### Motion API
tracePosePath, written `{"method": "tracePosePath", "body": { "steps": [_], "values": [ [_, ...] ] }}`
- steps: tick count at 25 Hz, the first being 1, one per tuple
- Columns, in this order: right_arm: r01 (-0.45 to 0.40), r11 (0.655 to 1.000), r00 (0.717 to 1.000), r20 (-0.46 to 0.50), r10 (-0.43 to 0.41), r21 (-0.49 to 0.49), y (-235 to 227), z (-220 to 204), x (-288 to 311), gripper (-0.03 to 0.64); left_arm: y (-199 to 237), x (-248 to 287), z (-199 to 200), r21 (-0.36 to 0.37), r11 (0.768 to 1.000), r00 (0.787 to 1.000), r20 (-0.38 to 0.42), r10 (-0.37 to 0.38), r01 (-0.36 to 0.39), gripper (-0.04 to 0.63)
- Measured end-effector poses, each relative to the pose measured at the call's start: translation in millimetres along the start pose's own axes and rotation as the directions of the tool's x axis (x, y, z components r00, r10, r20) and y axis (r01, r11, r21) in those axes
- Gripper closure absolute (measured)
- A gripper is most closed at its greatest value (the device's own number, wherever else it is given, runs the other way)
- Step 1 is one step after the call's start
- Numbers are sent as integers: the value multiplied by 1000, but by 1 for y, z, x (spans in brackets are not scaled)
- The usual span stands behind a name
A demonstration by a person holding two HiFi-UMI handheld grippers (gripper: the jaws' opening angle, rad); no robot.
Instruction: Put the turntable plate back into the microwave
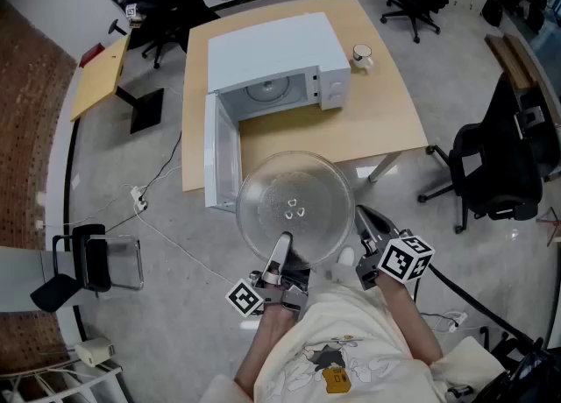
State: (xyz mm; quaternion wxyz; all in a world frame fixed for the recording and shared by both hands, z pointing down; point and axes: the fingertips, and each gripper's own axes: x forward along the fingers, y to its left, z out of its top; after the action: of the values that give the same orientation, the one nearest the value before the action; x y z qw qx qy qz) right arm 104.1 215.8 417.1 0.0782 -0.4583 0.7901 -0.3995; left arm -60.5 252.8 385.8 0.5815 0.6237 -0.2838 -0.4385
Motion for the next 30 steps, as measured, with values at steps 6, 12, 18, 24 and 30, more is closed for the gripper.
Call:
{"method": "tracePosePath", "body": {
  "steps": [6,12,18,24,30],
  "values": [
    [-1,1000,1000,2,1,-1,3,-1,-1,612,-3,-1,1,5,1000,1000,-1,-4,4,566],
    [-2,1000,1000,-3,2,2,0,-4,-1,612,0,-1,0,7,1000,1000,-8,4,-4,566],
    [7,1000,1000,11,-7,29,-9,2,-5,611,2,2,0,1,1000,1000,12,14,-14,566],
    [5,999,1000,8,-5,54,-27,14,-14,611,4,10,-12,-9,1000,999,47,22,-21,566],
    [-26,999,1000,-12,27,35,-39,21,-22,611,4,14,-25,9,1000,997,81,15,-16,566]
  ]
}}
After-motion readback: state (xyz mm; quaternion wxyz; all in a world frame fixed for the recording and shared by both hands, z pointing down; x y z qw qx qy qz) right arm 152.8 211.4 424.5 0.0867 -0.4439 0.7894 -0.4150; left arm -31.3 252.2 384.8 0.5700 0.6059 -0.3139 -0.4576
